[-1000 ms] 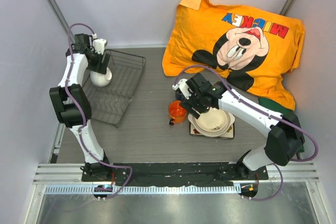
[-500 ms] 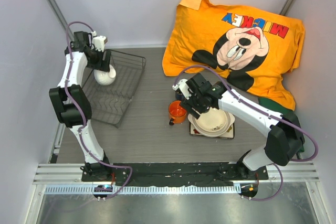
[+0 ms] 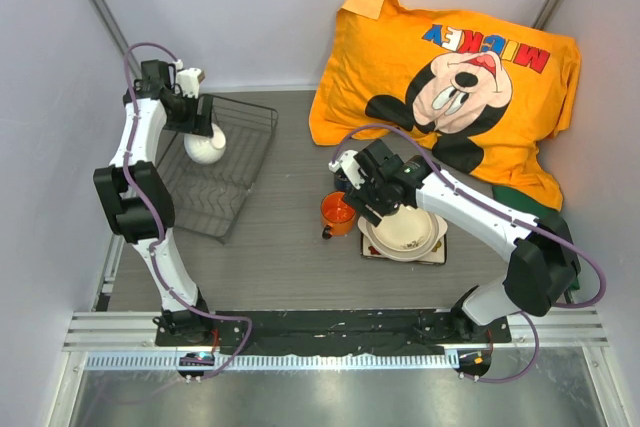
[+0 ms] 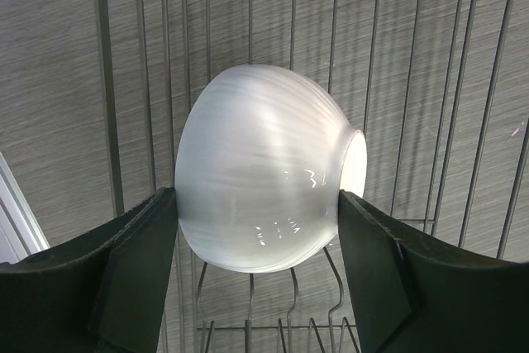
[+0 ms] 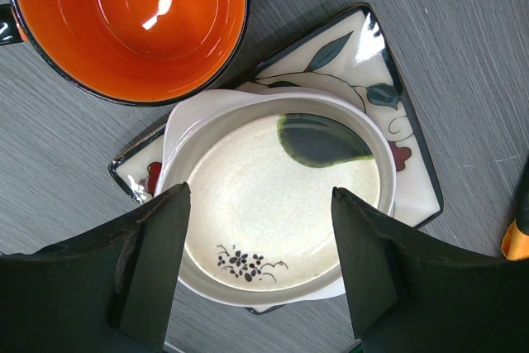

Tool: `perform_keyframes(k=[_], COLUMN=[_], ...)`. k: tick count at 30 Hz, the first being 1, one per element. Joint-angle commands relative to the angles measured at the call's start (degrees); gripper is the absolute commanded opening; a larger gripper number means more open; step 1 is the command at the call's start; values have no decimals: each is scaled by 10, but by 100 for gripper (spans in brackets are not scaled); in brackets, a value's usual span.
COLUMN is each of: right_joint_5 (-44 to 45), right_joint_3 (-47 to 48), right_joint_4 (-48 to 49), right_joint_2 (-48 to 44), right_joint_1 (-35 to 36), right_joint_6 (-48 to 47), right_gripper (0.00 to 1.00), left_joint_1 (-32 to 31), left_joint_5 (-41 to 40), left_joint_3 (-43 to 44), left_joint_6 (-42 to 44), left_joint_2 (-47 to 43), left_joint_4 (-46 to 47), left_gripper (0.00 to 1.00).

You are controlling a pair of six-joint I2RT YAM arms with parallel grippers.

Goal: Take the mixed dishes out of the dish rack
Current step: Adjust the bowl in the dish rack.

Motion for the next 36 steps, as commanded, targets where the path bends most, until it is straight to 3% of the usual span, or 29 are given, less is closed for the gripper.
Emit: perform_keyframes(k=[1,36], right_joint_5=[9,5], right_joint_3=[9,-1], right_joint_4=[16,21], right_joint_2=[0,6], right_joint_1=[0,-5], right_joint_6=[-1,0], right_gripper=[73,73], left_joint_1=[-6,-163], left_joint_5=[0,-360], left_joint_3=[25,-142], left_joint_6=[-1,108], left_joint_2=[-47,-146], left_joint_4=[18,235], left_gripper=[0,0])
